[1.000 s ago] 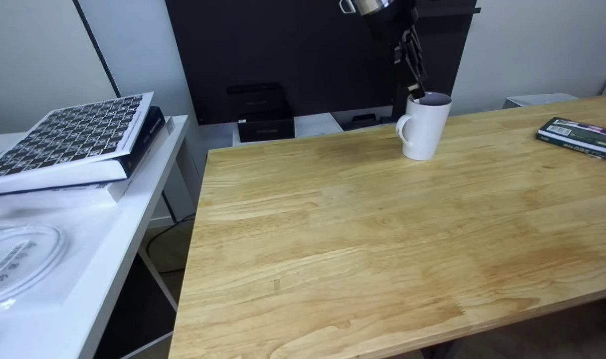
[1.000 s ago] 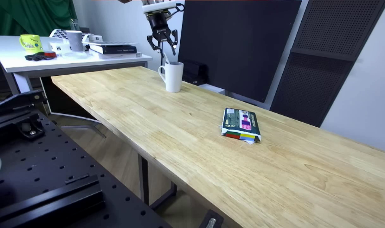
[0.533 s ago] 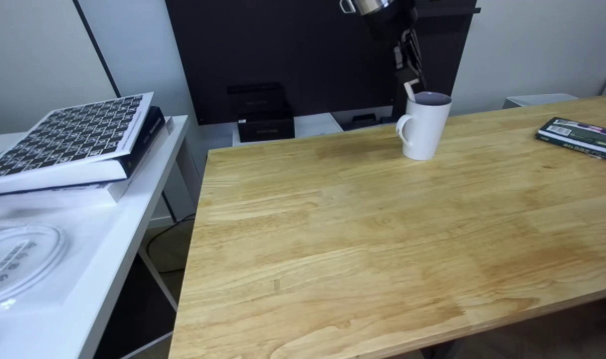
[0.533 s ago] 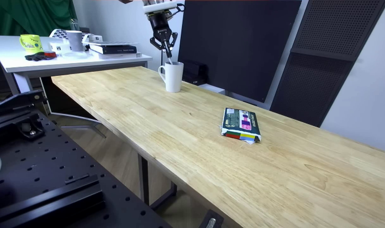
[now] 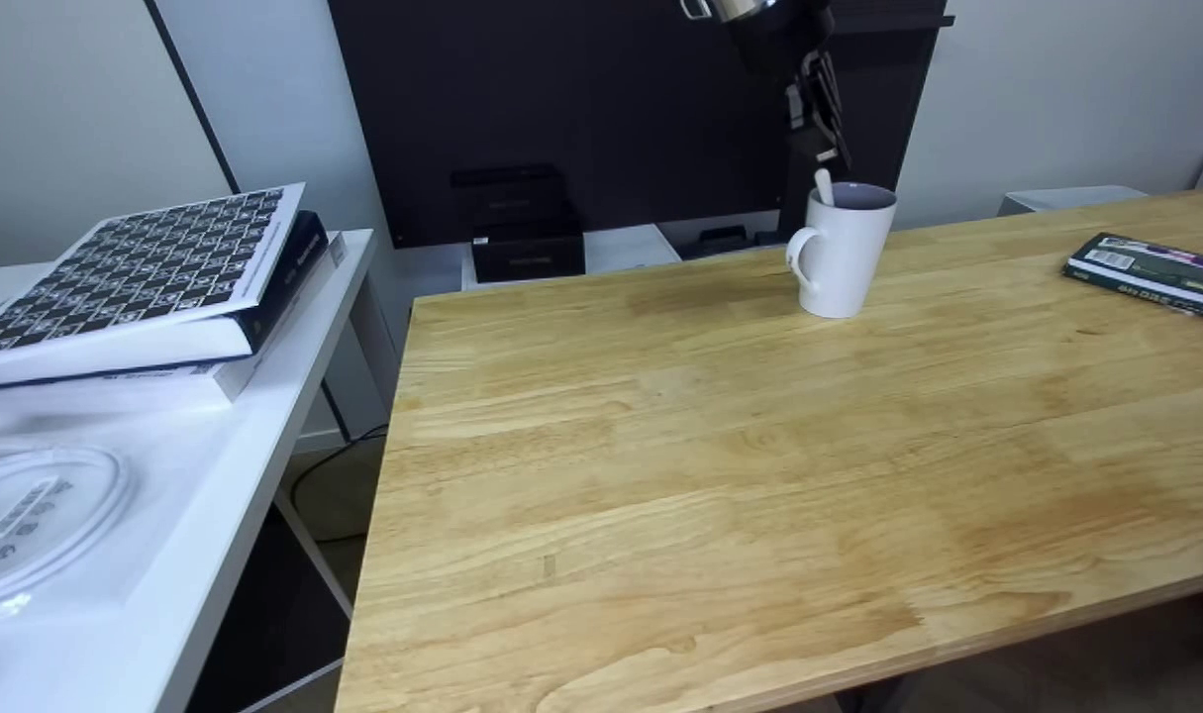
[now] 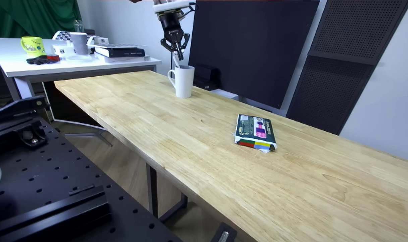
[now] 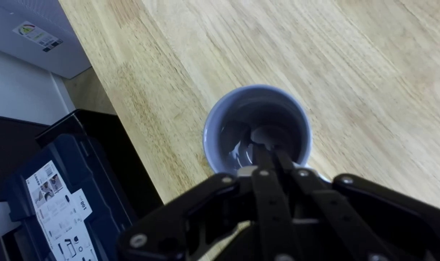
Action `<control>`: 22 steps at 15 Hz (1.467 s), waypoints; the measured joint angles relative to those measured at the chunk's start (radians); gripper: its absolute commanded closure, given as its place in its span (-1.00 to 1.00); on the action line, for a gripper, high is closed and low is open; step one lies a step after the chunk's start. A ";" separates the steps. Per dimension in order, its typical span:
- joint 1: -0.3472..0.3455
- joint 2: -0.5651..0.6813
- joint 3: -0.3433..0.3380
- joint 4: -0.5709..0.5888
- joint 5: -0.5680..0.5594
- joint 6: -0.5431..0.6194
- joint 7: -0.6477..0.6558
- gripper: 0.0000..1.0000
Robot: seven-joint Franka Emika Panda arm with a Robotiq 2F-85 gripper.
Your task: Put the spoon on the table
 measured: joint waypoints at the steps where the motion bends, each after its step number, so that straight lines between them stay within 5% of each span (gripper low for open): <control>1: 0.000 0.000 0.000 0.001 0.001 -0.002 0.000 0.06; 8: 0.008 0.020 0.001 0.041 0.048 -0.067 -0.021 -0.87; 10: 0.012 0.031 0.001 0.055 0.058 -0.081 -0.026 -1.00; 18: 0.015 0.063 0.001 0.092 0.063 -0.071 -0.037 -1.00; 19: 0.015 0.066 0.001 0.095 0.059 -0.056 -0.037 -0.50; 22: 0.015 0.074 0.000 0.099 0.051 -0.019 -0.037 -0.20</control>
